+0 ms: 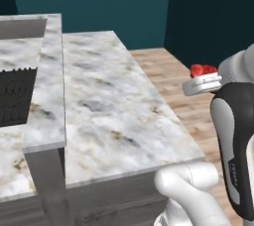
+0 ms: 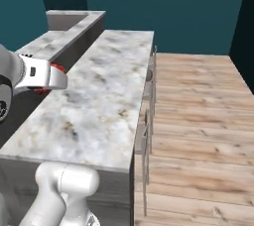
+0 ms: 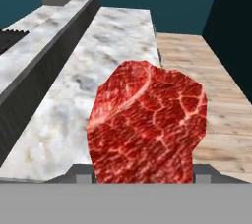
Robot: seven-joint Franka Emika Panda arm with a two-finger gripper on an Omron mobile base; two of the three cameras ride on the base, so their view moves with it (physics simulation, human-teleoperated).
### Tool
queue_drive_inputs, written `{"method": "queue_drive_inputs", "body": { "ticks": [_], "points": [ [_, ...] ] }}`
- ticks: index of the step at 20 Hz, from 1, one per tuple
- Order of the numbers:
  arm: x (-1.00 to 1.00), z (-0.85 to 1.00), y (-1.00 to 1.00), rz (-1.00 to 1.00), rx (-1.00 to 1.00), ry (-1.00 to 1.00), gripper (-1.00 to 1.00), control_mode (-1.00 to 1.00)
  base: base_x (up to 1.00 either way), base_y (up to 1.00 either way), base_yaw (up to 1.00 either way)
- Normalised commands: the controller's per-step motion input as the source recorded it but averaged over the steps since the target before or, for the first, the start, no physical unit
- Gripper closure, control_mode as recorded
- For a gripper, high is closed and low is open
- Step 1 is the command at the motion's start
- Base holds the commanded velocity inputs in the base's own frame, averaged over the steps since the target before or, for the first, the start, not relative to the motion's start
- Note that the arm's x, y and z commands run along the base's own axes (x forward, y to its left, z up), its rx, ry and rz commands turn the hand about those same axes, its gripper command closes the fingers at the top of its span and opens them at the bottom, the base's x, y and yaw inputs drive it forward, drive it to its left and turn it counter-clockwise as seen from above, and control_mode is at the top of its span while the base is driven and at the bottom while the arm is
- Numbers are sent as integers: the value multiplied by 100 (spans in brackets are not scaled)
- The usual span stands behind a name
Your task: Open the fridge, remove the apple, tomato, and steak, and place them on any counter.
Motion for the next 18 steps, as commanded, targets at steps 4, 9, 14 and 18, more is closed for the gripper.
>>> {"method": "queue_drive_inputs", "body": {
  "ticks": [4, 9, 14, 18],
  "points": [
    [0, 0, 0, 0, 0, 0, 100, 100, 0, 19, 17],
    [18, -14, 0, 3, -2, 5, 100, -100, 7, 5, 5],
    [61, -51, 0, 9, -3, 19, 100, -100, 0, 0, 0],
    [76, -64, 0, 12, -1, 18, 100, -100, 0, 0, 0]
  ]
}}
